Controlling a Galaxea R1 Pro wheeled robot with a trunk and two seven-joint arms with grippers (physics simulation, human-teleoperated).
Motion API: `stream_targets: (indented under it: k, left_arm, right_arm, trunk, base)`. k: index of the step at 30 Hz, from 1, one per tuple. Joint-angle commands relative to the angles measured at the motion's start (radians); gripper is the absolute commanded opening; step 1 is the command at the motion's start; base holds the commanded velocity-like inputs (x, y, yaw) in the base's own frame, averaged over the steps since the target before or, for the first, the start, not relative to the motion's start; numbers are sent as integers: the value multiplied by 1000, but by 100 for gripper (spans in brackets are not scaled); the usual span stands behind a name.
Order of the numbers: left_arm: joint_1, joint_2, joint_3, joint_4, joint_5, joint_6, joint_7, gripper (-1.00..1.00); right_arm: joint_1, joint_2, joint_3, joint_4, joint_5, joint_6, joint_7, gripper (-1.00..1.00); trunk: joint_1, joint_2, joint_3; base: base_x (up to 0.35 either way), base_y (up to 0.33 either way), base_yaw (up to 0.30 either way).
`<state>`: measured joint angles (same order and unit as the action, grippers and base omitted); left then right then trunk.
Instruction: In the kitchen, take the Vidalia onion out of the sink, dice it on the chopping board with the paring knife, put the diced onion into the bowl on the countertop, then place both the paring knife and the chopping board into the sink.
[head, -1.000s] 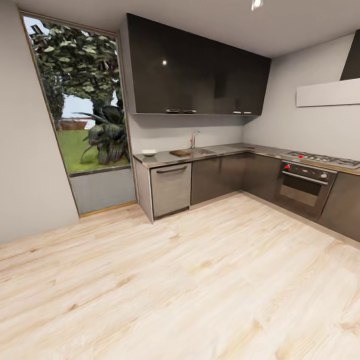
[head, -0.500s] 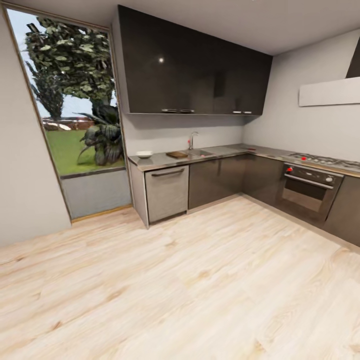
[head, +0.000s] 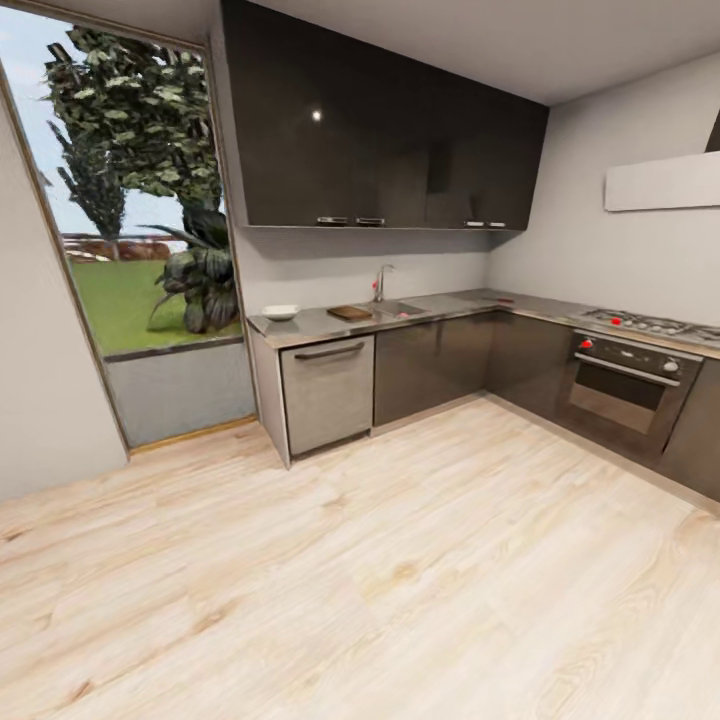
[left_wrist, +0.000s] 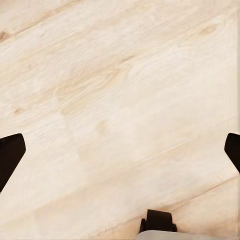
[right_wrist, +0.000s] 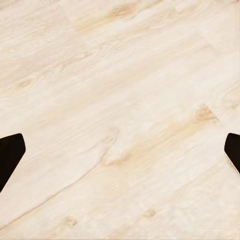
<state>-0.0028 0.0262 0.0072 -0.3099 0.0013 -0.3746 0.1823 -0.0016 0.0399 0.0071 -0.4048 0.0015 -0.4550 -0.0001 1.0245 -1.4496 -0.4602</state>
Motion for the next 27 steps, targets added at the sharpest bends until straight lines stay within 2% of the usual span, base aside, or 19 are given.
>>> stream_targets:
  k: [1,10,27]
  left_arm:
    - [0,0,0,0,0,-3,2,100]
    - [0,-1,0,0,0,-3,2,100]
    - [0,-1,-1,0,-4,-3,2,100]
  right_arm:
    - [0,0,1,0,0,-2,0,100]
    - [0,0,1,0,0,-2,0,100]
    - [0,2,1,0,0,-2,-1,100]
  trunk:
    - [1,0,-1]
    - [1,0,-1]
    - [1,0,-1]
  base:
    - [287,-107,0]
    - [287,-94,0]
    - [289,-6,0]
